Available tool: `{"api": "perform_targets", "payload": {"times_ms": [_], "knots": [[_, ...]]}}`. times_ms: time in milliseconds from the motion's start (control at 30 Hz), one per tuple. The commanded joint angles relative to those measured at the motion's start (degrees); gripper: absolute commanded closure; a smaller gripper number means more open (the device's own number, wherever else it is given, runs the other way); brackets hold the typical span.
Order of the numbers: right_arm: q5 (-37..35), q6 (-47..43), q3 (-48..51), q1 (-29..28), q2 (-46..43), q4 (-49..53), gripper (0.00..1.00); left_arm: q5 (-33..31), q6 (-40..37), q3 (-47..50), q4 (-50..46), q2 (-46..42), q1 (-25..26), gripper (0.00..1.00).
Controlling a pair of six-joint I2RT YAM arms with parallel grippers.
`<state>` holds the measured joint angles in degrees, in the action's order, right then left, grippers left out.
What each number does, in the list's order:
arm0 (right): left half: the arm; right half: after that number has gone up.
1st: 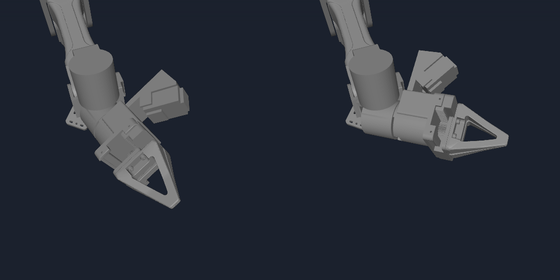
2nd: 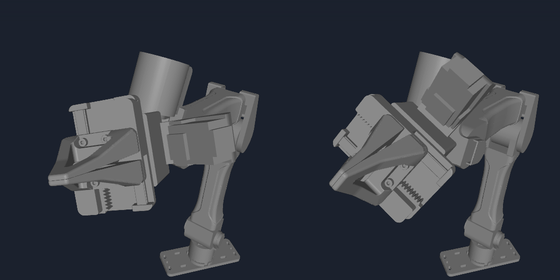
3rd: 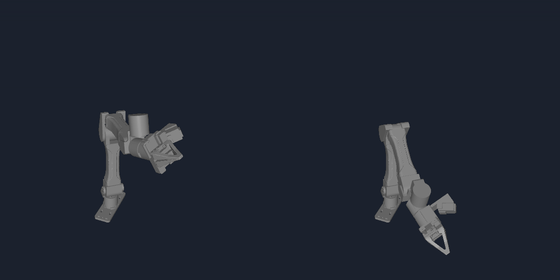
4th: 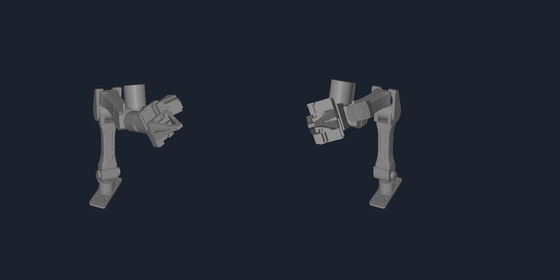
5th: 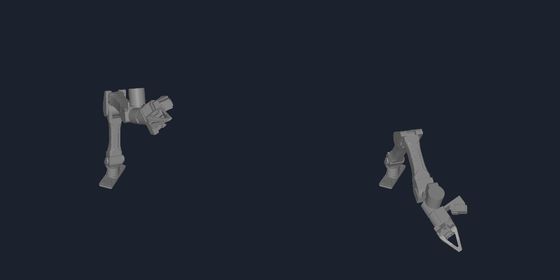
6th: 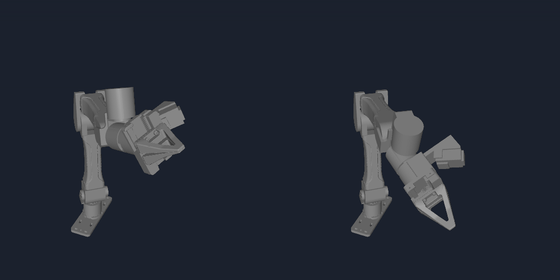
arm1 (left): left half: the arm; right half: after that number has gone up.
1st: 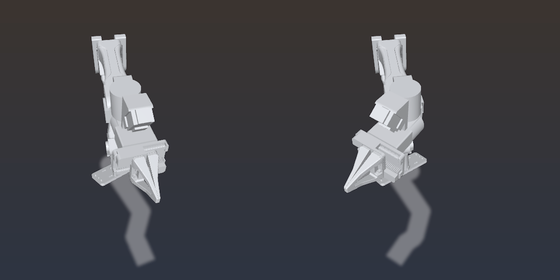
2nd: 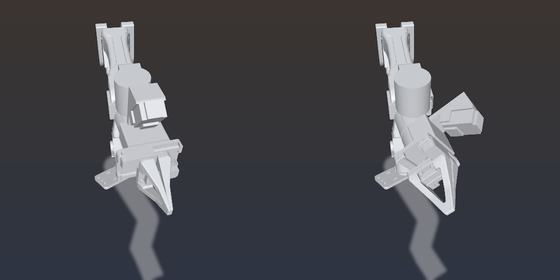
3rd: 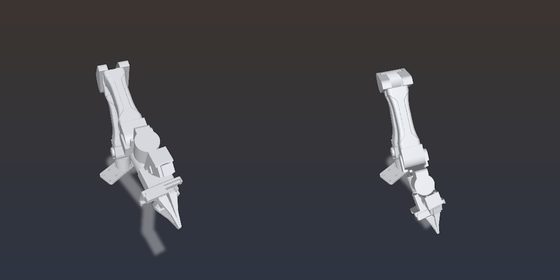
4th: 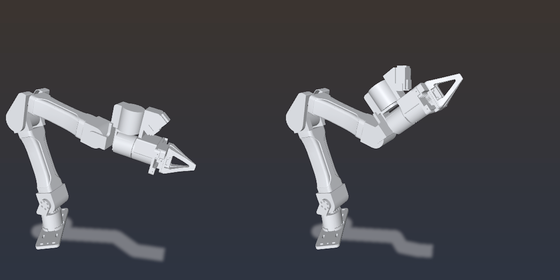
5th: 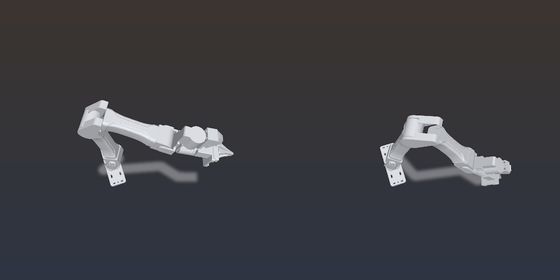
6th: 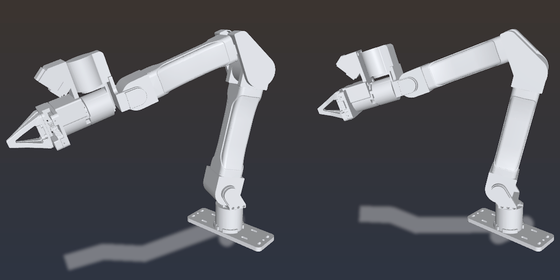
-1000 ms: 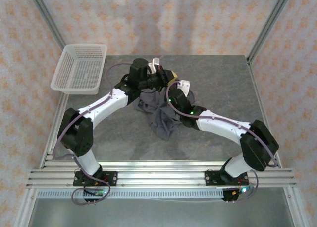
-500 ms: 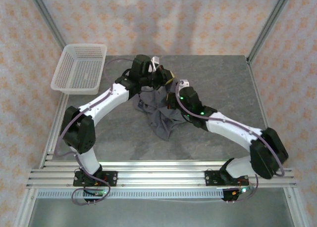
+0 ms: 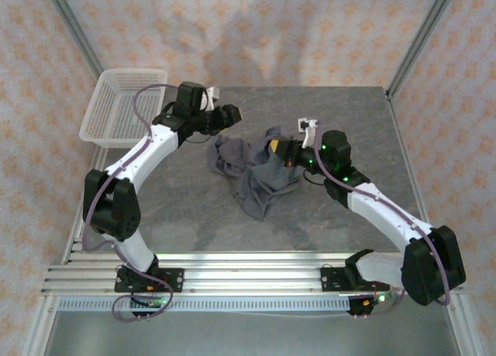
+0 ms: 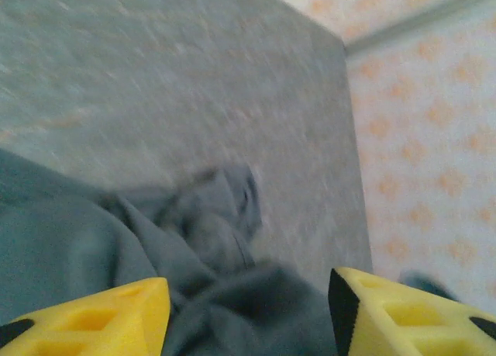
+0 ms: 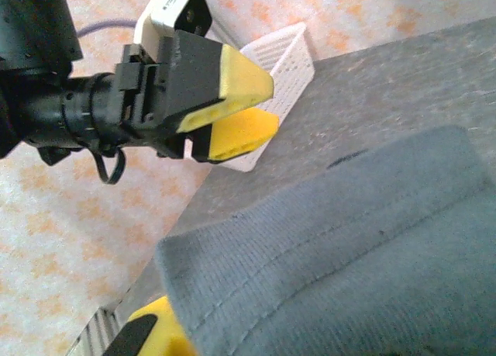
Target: Fold the inside-out t-shirt
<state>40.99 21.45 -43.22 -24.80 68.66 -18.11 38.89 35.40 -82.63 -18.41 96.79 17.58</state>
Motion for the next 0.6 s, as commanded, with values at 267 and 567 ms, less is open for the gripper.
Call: {"api": "perform_targets", "payload": {"times_ms": [267,567], "knots": [[7.1,-0.6,-2.7,0.4,2.3,0.5,1.00,0.5,-14.0,-12.0,-18.1,5.1,9.0,0.32],[4.3,-1.5,-2.5,0.5,1.6,1.7,1.00,-6.1,-18.6,-9.8,-25.1,6.0,9.0,0.67]]}}
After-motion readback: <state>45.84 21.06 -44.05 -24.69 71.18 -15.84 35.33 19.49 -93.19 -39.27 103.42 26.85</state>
